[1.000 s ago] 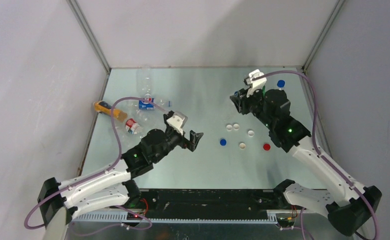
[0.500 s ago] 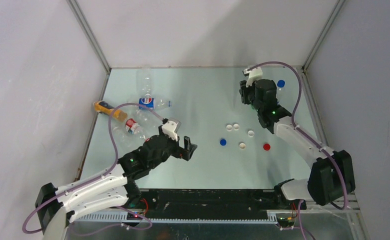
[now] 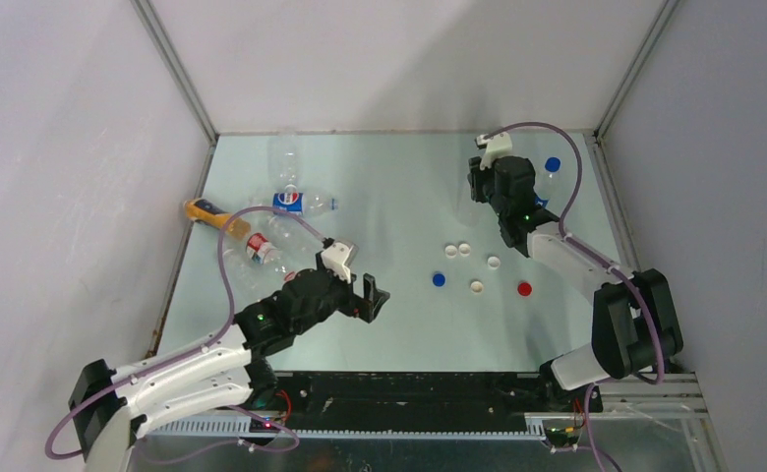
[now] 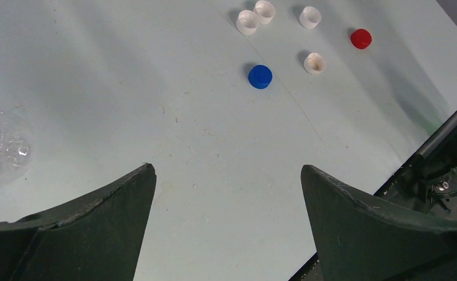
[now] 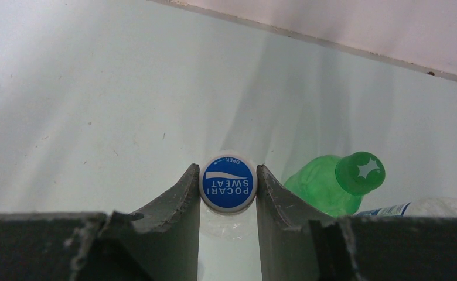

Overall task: Screw on the bottle caps
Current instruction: Place the plastic bottle at the center of the board.

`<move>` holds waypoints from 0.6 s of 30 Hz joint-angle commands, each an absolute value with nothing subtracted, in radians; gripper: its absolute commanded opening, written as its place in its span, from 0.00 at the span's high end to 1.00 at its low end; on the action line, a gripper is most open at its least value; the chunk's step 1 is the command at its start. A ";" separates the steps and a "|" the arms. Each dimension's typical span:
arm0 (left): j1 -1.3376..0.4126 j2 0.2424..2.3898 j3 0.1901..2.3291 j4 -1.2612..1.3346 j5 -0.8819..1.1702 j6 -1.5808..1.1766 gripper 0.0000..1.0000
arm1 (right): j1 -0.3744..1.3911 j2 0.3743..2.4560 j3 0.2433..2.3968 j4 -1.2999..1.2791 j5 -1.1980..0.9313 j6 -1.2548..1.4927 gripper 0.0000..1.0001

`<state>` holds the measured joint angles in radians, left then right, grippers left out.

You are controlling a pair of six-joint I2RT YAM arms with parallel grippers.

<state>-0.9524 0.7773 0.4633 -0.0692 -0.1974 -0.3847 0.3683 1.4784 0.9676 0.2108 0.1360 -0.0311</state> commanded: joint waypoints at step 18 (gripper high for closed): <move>-0.950 0.783 0.482 -0.036 -0.187 -0.387 0.01 | 0.363 1.362 0.969 0.135 0.117 0.028 0.05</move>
